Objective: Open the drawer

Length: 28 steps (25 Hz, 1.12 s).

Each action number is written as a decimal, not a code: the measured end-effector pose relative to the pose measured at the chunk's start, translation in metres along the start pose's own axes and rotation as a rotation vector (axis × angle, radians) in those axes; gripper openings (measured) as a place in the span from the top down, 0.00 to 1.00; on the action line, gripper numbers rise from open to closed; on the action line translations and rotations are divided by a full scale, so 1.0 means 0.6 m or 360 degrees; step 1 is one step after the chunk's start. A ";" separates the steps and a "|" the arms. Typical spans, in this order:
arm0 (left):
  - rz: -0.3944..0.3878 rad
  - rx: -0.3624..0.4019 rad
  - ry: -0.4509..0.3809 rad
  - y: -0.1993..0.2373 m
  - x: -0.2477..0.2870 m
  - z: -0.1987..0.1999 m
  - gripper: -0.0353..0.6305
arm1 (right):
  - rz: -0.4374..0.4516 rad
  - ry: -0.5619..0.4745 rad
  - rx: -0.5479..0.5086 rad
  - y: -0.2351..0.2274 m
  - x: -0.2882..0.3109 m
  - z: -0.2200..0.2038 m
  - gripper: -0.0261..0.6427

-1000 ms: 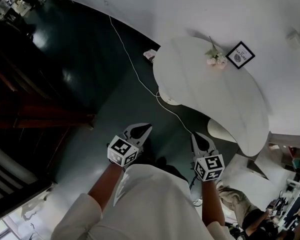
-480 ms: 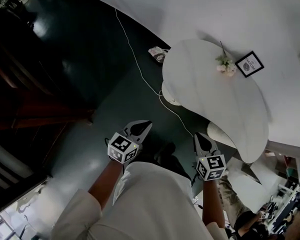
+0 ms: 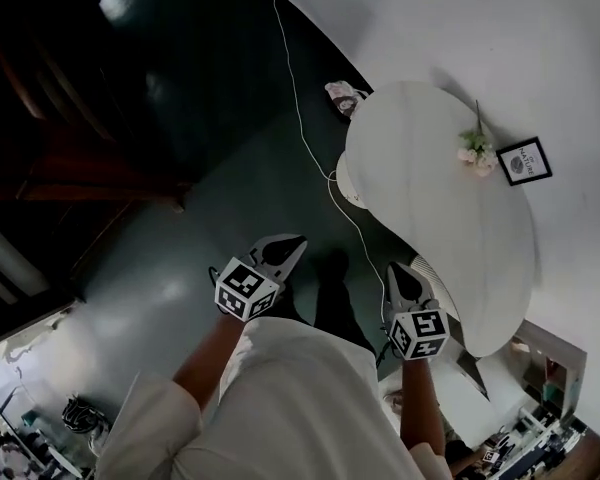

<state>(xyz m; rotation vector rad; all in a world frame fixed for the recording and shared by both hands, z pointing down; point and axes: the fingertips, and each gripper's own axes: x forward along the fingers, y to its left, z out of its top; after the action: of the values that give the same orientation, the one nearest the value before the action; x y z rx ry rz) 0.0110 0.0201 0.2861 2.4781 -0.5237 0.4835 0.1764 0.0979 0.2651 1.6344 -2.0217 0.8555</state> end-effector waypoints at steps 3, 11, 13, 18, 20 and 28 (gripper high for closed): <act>0.0072 -0.0054 -0.0026 -0.009 0.014 -0.008 0.94 | 0.0081 0.0052 -0.0049 -0.020 0.015 -0.010 0.94; 0.0169 -0.0138 -0.0117 -0.030 0.060 -0.038 0.94 | 0.0242 0.0165 -0.0154 -0.060 0.053 -0.039 0.94; 0.0180 -0.0135 -0.0129 -0.035 0.072 -0.050 0.94 | 0.0280 0.0193 -0.0185 -0.063 0.064 -0.051 0.94; 0.0199 -0.0166 -0.0117 -0.046 0.096 -0.092 0.94 | 0.0344 0.0250 -0.0231 -0.061 0.090 -0.084 0.94; 0.0206 -0.0172 -0.0112 -0.046 0.105 -0.108 0.94 | 0.0361 0.0269 -0.0234 -0.061 0.100 -0.097 0.94; 0.0188 -0.0137 -0.0104 -0.020 0.153 -0.171 0.94 | 0.0399 0.0322 -0.0224 -0.054 0.166 -0.138 0.94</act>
<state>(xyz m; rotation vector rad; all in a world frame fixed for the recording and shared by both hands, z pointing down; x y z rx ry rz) 0.0723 0.0654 0.4011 2.3968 -0.7052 0.4184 0.1790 0.0779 0.3970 1.1862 -2.1161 0.9001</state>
